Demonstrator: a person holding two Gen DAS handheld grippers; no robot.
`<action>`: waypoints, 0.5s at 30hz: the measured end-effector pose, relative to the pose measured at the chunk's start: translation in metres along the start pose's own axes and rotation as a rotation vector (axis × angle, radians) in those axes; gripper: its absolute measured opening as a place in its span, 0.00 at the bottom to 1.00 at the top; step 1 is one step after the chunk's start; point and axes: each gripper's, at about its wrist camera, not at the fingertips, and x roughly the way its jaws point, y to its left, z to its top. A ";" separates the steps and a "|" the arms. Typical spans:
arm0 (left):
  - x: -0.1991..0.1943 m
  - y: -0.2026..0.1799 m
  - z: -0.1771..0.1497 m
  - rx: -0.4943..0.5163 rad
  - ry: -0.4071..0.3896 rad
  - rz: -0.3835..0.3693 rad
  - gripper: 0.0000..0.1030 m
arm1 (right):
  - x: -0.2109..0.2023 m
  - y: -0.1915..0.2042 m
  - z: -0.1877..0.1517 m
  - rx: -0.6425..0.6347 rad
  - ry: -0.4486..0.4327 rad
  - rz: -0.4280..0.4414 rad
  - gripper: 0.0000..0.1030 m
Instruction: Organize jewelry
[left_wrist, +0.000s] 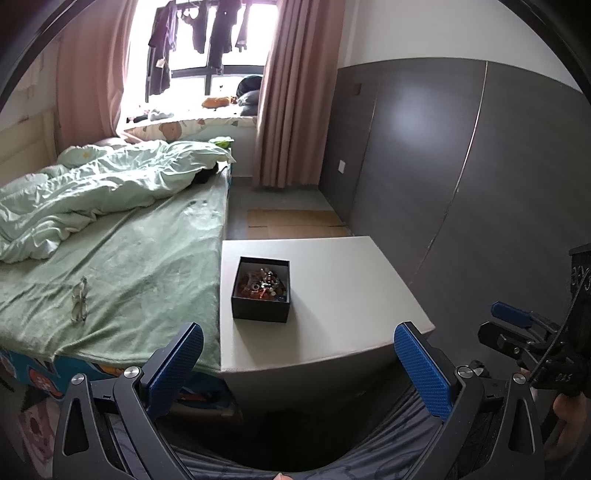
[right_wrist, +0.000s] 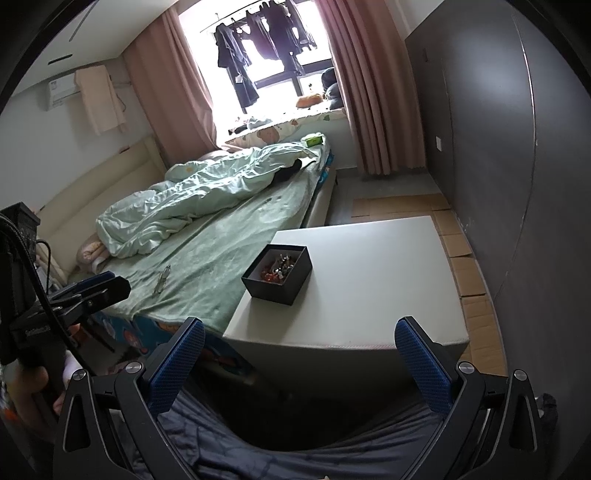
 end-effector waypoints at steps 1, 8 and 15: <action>0.000 0.000 0.000 0.001 0.000 0.001 1.00 | 0.000 -0.001 0.000 0.001 -0.001 0.000 1.00; -0.001 -0.001 0.000 0.004 -0.004 0.009 1.00 | -0.001 -0.003 0.000 0.002 -0.001 -0.002 1.00; -0.007 -0.004 -0.002 0.023 -0.053 0.029 1.00 | -0.001 -0.004 -0.001 0.004 0.002 -0.001 1.00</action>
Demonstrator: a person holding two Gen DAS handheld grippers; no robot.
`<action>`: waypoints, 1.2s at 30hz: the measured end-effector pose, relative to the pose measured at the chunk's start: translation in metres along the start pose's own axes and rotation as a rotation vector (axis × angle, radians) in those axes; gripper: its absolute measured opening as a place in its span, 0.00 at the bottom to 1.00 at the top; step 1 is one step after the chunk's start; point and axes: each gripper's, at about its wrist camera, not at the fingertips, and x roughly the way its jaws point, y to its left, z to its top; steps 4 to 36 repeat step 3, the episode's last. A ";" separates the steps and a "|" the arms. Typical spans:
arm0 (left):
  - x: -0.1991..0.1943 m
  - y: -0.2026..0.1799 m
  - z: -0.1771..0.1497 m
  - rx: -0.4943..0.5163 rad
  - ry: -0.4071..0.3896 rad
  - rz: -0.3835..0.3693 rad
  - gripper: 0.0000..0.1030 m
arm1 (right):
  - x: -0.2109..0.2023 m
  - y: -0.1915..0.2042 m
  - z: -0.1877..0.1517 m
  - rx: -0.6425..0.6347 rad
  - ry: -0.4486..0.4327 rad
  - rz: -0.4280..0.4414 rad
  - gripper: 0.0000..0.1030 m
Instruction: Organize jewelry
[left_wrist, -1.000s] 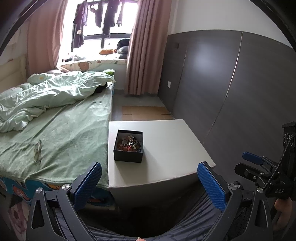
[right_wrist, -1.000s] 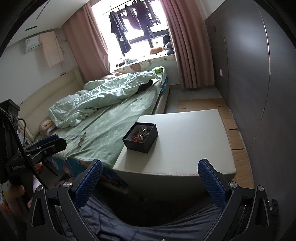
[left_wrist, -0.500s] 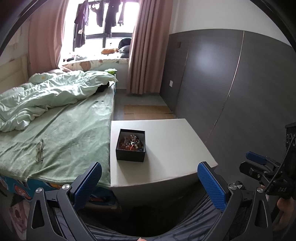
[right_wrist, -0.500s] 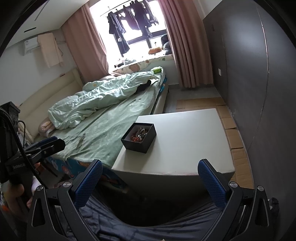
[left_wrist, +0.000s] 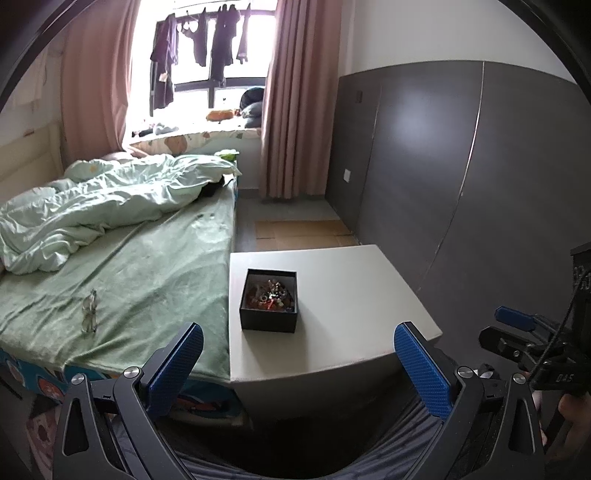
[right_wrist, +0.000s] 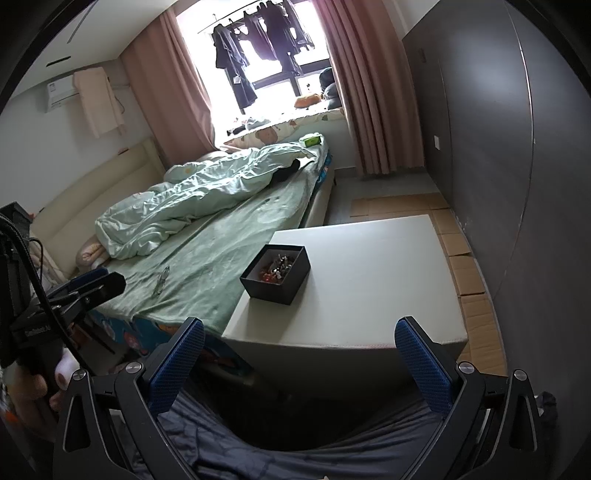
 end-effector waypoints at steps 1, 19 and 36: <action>-0.001 0.000 -0.001 0.001 -0.006 -0.001 1.00 | 0.000 0.000 0.000 -0.001 0.001 -0.001 1.00; -0.001 0.000 -0.001 0.004 -0.006 0.001 1.00 | 0.001 0.000 -0.001 0.000 0.004 0.000 1.00; -0.001 0.000 -0.001 0.004 -0.006 0.001 1.00 | 0.001 0.000 -0.001 0.000 0.004 0.000 1.00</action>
